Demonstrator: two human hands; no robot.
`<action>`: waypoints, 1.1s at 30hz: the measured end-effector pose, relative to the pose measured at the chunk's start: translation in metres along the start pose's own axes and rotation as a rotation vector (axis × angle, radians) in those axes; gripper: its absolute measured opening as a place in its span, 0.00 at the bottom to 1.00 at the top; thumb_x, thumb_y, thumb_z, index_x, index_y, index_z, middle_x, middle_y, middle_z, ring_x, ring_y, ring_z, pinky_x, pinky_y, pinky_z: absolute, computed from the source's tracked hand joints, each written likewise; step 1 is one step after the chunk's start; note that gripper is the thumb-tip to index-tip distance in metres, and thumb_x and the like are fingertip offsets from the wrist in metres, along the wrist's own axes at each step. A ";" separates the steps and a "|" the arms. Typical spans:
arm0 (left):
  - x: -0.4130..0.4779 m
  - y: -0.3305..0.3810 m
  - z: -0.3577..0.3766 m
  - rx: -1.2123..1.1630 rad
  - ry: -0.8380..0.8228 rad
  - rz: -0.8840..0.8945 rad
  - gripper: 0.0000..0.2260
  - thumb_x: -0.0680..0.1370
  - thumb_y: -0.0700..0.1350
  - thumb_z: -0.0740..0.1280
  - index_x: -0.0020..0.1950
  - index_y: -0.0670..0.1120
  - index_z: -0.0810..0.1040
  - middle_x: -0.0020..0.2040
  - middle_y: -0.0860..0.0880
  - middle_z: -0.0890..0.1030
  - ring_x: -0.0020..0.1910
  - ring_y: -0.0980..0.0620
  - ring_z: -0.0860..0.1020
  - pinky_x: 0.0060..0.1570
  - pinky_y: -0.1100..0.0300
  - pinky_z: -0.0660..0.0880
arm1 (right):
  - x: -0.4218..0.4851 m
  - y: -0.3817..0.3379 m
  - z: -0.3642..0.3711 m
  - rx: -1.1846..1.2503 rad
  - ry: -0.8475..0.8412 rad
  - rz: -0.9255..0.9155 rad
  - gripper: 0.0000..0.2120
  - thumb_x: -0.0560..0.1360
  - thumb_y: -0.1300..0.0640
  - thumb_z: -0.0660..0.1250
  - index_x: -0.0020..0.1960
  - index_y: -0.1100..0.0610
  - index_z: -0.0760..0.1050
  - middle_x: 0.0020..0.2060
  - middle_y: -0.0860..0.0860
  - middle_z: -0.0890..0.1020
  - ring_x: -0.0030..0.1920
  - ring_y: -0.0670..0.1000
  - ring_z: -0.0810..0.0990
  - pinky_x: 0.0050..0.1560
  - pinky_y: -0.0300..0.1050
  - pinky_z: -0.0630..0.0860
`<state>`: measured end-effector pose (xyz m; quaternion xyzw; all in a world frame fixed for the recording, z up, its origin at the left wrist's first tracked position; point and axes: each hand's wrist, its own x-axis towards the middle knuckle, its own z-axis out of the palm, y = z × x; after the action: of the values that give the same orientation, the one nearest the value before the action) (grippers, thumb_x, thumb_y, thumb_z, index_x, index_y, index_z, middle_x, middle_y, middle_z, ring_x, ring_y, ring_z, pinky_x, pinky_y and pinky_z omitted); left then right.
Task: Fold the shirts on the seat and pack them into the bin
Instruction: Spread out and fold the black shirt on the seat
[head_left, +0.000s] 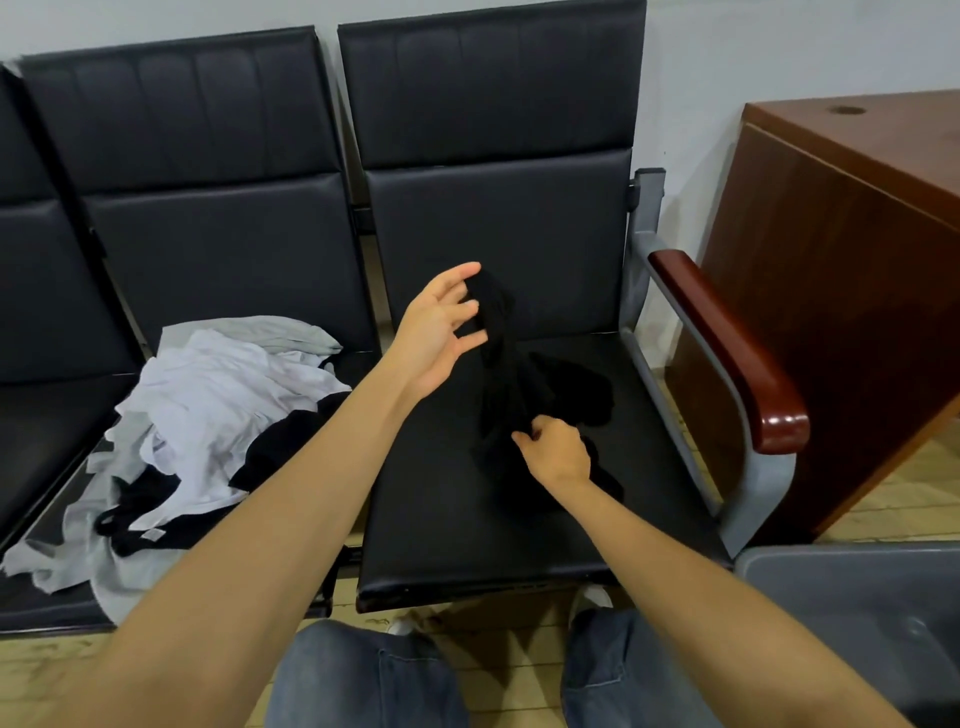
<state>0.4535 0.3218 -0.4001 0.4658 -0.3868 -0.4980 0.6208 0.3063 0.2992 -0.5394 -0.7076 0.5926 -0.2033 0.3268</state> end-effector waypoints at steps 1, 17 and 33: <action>0.001 -0.001 -0.003 0.031 0.039 -0.009 0.20 0.78 0.31 0.60 0.66 0.48 0.72 0.69 0.48 0.69 0.63 0.50 0.74 0.56 0.53 0.77 | -0.001 0.001 0.002 0.069 0.002 0.020 0.09 0.78 0.53 0.65 0.43 0.57 0.73 0.38 0.52 0.78 0.47 0.57 0.80 0.42 0.47 0.75; -0.010 -0.027 -0.065 0.622 0.531 0.080 0.04 0.76 0.39 0.69 0.50 0.43 0.79 0.40 0.49 0.75 0.43 0.49 0.77 0.49 0.54 0.78 | 0.037 -0.037 -0.181 0.890 -0.195 0.054 0.15 0.77 0.66 0.63 0.61 0.54 0.75 0.50 0.49 0.79 0.52 0.49 0.77 0.57 0.48 0.73; -0.042 -0.092 -0.079 0.691 0.337 -0.215 0.07 0.81 0.43 0.61 0.55 0.44 0.77 0.50 0.44 0.79 0.48 0.48 0.77 0.48 0.49 0.76 | 0.021 0.025 -0.110 0.018 -0.441 0.059 0.10 0.78 0.57 0.65 0.57 0.59 0.78 0.55 0.52 0.78 0.56 0.51 0.76 0.52 0.46 0.75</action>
<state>0.4960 0.3723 -0.5105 0.7602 -0.3732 -0.3172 0.4268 0.2191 0.2520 -0.4817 -0.7144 0.5254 -0.0395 0.4605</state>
